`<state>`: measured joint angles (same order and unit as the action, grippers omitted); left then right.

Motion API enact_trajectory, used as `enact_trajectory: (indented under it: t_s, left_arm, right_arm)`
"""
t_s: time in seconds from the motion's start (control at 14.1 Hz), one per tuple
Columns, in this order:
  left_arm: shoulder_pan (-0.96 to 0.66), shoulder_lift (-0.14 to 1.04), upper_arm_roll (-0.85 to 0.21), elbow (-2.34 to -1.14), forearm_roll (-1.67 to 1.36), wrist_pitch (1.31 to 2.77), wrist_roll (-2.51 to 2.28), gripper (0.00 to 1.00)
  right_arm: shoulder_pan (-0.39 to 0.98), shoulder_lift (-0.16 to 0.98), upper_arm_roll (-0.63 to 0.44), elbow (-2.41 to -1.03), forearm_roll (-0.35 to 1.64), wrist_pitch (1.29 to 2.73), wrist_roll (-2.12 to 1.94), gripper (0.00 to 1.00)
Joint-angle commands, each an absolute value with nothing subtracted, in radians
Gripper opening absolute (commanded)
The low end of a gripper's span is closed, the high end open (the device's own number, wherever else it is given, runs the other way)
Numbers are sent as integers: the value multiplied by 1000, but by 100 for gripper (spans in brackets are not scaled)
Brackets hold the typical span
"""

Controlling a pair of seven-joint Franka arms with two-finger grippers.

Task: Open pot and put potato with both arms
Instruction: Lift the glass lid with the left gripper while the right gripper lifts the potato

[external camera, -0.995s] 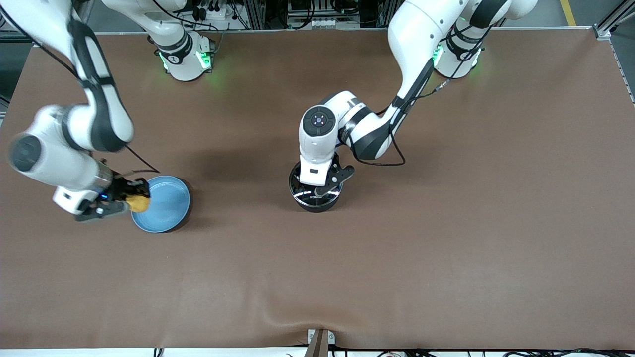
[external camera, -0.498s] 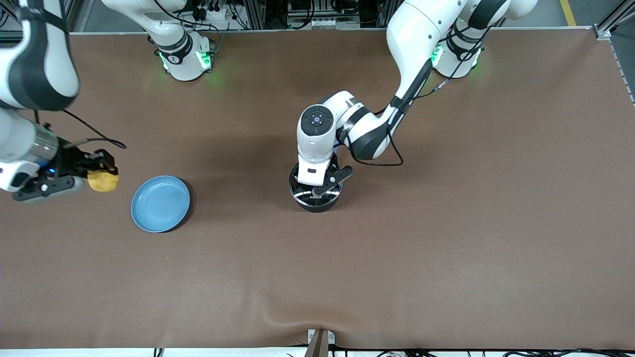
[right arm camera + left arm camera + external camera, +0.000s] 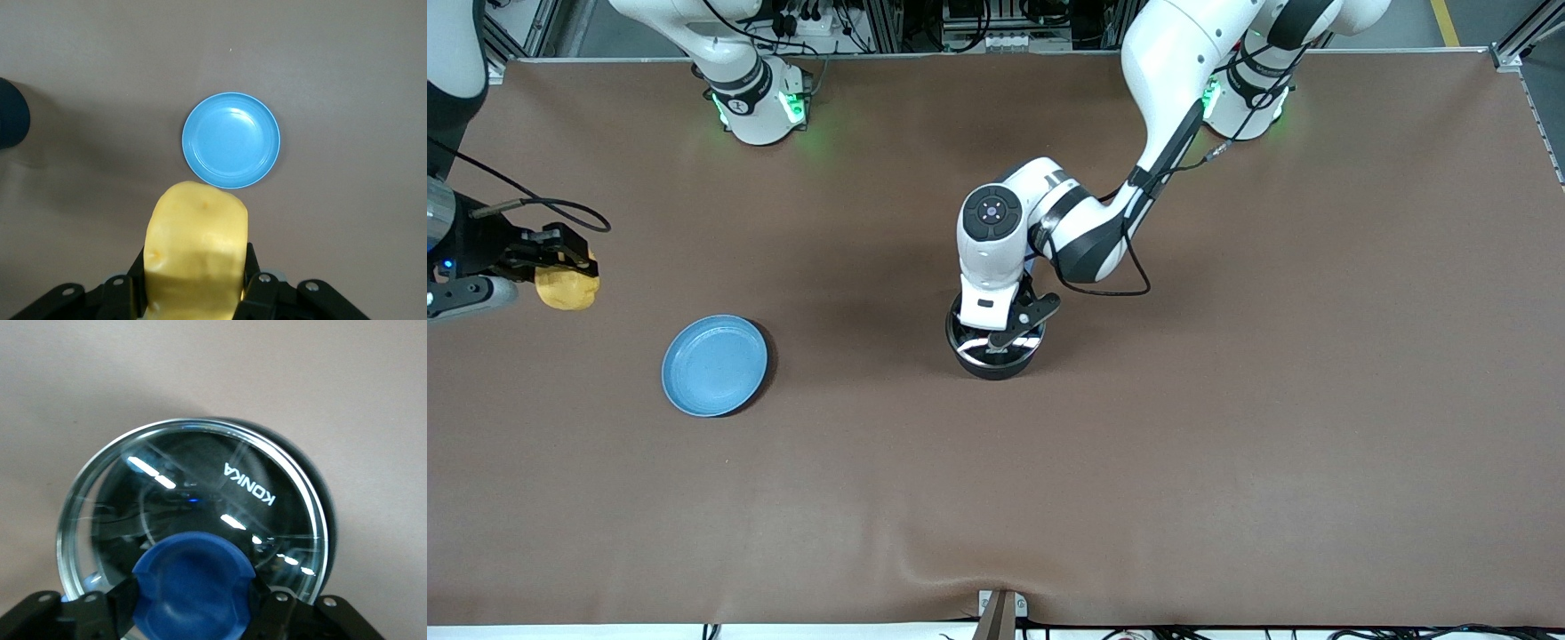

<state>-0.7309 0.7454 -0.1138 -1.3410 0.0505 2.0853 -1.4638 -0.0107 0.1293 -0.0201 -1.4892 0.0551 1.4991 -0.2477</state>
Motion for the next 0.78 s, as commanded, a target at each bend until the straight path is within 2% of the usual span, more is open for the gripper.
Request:
enact_trajectory:
  t_s: [0.0, 0.36, 0.71]
  left_arm:
    - [-718, 675, -117, -1350, 60, 2031, -1459, 0]
    - [-654, 545, -120, -1370, 26, 1898, -1310, 0]
    - [-504, 387, -121, -1514, 28, 1882, -1009, 0]
  right_arm:
    - [-12, 146, -14, -1453, 49, 1485, -230, 3]
    - [-12, 147, -15, -1453, 49, 1486, -230, 3]
    - [70, 147, -12, -1450, 51, 1486, -42, 3]
